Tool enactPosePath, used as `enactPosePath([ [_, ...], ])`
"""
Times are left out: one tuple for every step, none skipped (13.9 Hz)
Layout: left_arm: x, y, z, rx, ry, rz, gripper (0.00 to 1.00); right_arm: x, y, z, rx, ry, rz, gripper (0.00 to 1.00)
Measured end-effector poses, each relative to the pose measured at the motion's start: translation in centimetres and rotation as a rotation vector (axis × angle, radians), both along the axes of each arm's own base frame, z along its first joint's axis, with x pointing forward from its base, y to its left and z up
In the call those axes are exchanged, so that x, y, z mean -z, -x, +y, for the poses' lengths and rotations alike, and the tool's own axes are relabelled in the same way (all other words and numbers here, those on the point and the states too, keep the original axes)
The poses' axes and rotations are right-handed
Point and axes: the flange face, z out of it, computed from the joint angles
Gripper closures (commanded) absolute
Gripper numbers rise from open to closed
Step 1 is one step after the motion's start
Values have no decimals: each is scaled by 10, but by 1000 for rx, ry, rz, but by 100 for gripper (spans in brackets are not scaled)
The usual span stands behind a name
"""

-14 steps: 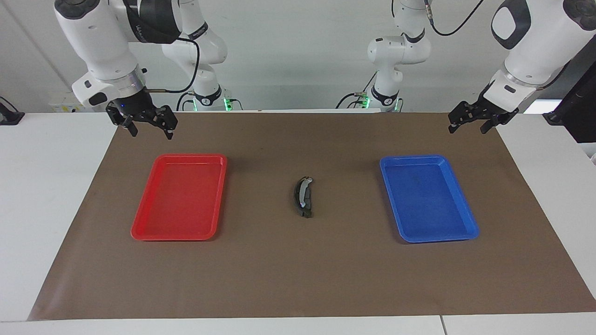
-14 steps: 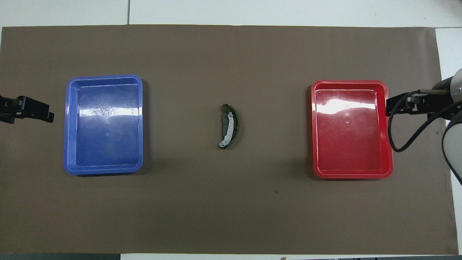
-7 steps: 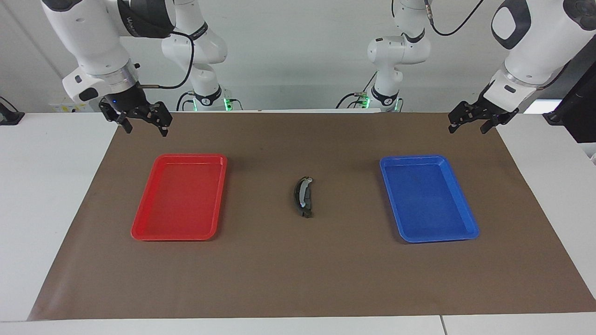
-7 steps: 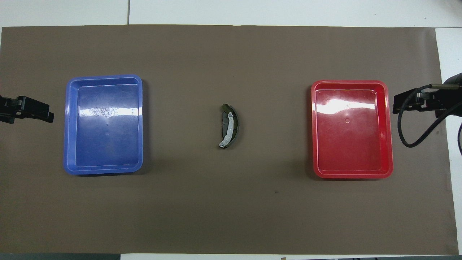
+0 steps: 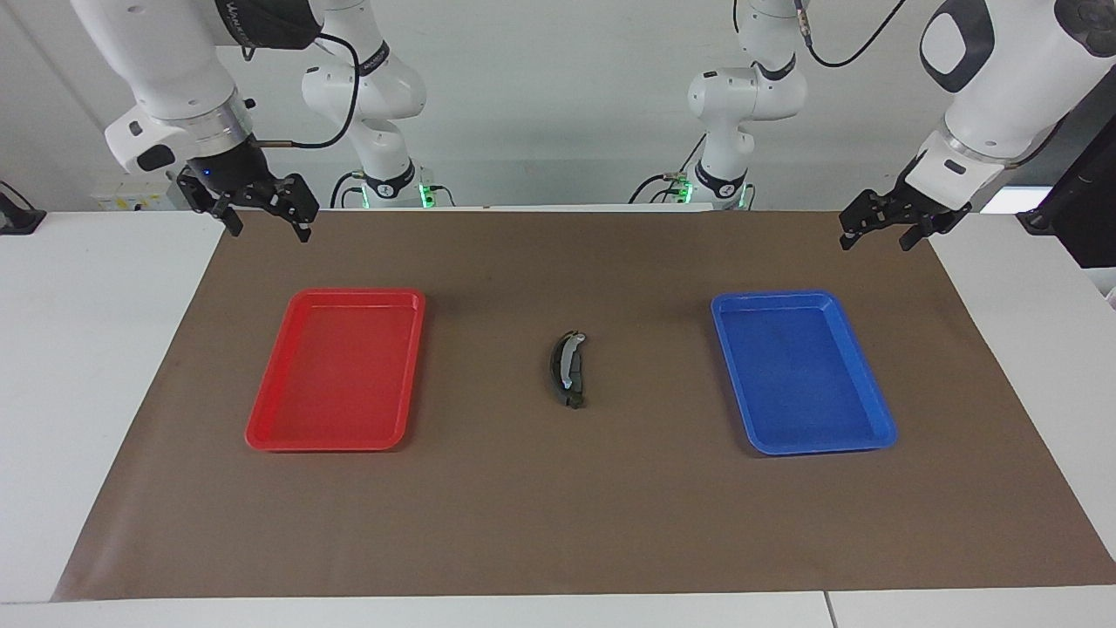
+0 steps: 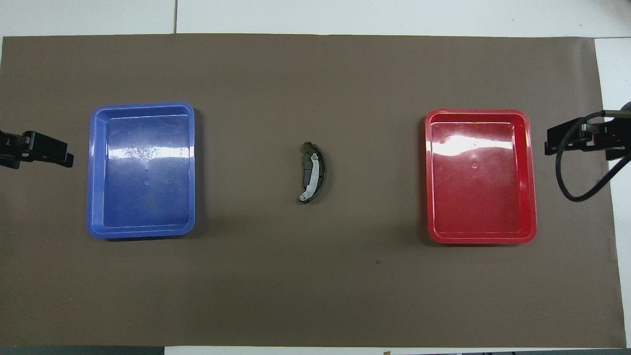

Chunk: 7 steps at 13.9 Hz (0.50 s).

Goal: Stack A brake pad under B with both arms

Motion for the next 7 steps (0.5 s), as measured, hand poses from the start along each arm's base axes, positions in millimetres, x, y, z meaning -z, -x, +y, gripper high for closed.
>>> enactPosePath([
  [0, 0, 0, 0, 0, 0, 1, -2, 1, 1, -1, 0, 6, 0],
  [0, 0, 0, 0, 0, 0, 1, -5, 2, 1, -2, 0, 6, 0],
  [0, 0, 0, 0, 0, 0, 1, -6, 2, 2, -3, 0, 6, 0],
  [0, 0, 0, 0, 0, 0, 1, -7, 2, 3, -4, 0, 6, 0],
  [0, 0, 0, 0, 0, 0, 1, -7, 2, 3, -5, 0, 6, 0],
  [0, 0, 0, 0, 0, 0, 1, -7, 2, 4, -6, 0, 6, 0],
  [0, 0, 0, 0, 0, 0, 1, -7, 2, 4, -6, 0, 6, 0],
])
